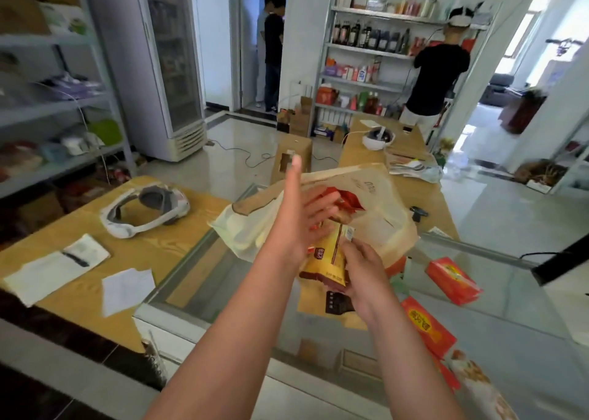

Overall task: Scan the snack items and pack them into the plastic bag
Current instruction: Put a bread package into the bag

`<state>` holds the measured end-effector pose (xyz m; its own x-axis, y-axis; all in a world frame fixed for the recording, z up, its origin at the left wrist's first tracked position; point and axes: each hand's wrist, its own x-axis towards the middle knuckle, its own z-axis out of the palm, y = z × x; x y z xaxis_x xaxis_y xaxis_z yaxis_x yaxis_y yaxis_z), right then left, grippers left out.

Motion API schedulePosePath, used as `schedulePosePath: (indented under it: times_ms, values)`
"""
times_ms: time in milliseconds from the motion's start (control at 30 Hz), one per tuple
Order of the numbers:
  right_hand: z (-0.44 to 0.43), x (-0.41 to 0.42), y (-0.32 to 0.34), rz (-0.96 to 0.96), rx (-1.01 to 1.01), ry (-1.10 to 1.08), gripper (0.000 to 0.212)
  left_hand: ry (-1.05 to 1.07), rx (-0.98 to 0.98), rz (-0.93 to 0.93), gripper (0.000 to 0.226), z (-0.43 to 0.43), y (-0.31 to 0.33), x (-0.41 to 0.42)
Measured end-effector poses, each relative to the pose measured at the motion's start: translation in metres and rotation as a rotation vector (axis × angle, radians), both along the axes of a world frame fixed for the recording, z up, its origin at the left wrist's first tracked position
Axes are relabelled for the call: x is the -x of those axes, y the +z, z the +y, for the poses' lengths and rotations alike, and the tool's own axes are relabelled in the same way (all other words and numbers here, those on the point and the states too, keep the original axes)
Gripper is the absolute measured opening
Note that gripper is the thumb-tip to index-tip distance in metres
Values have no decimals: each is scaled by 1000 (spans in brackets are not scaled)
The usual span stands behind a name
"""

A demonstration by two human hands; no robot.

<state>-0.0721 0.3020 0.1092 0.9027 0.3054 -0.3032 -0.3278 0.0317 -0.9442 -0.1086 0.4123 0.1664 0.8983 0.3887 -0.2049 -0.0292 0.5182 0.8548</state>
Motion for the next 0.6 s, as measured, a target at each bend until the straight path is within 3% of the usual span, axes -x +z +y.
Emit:
schedulePosePath:
  times_ms: [67, 133, 233, 433, 500, 600]
  values:
    - [6, -19, 5, 35, -26, 30, 25, -48, 219, -39, 87, 1, 6, -9]
    - [10, -37, 9, 80, -26, 69, 23, -6, 373, -93, 75, 2, 9, -21]
    - [21, -65, 9, 180, -90, 144, 17, 132, 346, -125, 49, 4, 13, -36]
    - [57, -130, -9, 298, -167, 206, 12, 248, 355, -258, 39, 8, 31, -51]
    - [68, -149, -11, 145, -140, 253, 3, 278, 338, -276, 43, 3, 35, -55]
    - [82, -175, -25, 60, -66, 282, 32, 292, 328, -271, 48, -4, 40, -57]
